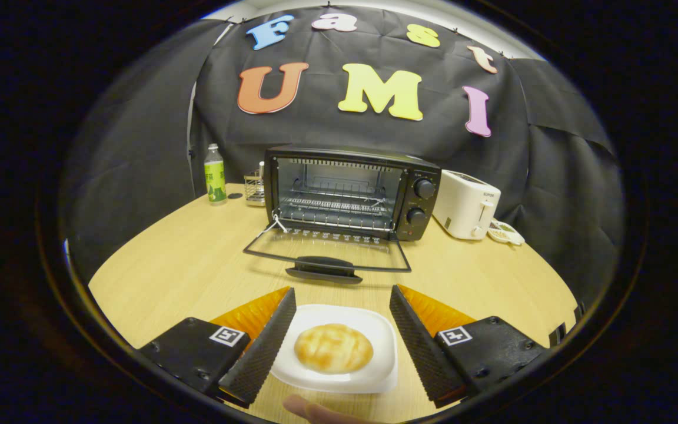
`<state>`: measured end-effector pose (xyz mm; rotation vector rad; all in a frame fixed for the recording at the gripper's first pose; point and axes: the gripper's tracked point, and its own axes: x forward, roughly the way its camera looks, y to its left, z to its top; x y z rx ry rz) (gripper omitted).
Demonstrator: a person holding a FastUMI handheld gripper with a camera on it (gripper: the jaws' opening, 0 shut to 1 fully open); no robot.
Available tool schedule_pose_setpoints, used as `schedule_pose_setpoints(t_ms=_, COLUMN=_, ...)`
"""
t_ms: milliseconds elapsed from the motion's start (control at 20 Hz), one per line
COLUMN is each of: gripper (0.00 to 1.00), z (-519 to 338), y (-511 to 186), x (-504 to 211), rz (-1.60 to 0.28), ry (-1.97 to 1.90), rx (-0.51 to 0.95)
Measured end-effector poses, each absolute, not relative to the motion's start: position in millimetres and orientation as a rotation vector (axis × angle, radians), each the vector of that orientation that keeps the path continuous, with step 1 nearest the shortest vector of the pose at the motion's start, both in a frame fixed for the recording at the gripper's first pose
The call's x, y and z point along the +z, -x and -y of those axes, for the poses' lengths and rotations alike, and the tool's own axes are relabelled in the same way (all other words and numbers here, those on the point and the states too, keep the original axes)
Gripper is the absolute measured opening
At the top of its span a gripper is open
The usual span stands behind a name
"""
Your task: Open the toaster oven, put the food inside, and close the toaster oven door.
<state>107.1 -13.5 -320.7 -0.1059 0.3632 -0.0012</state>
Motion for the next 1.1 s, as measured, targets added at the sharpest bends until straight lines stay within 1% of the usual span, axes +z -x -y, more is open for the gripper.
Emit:
schedule_pose_setpoints(t_ms=300, gripper=1.00, z=15.6, y=-93.9, x=-377.2, rz=-0.504, ry=0.071, rx=-0.004)
schedule_pose_setpoints(t_ms=500, gripper=1.00, z=16.7, y=-99.6, x=-386.9, rz=-0.526, ry=0.028, rx=-0.019)
schedule_pose_setpoints(t_ms=600, gripper=1.00, z=16.8, y=-100.4, x=-382.6, rz=-0.509, ry=0.020, rx=-0.016)
schedule_pose_setpoints(t_ms=650, gripper=0.97, z=17.5, y=-98.7, x=-383.3, rz=-0.508, ry=0.005, rx=-0.017)
schedule_pose_setpoints(t_ms=700, gripper=0.90, z=17.8, y=-97.3, x=-382.8, rz=-0.513, ry=-0.011, rx=-0.016)
schedule_pose_setpoints(t_ms=800, gripper=0.83, z=18.9, y=-94.3, x=-379.0, rz=-0.525, ry=-0.046, rx=-0.010)
schedule_pose_setpoints(t_ms=950, gripper=0.79, z=21.2, y=-92.6, x=-357.8, rz=-0.499, ry=-0.099, rx=-0.004)
schedule_pose_setpoints(t_ms=1100, gripper=0.78, z=17.6, y=-96.8, x=-327.6, rz=-0.467, ry=-0.194, rx=0.015)
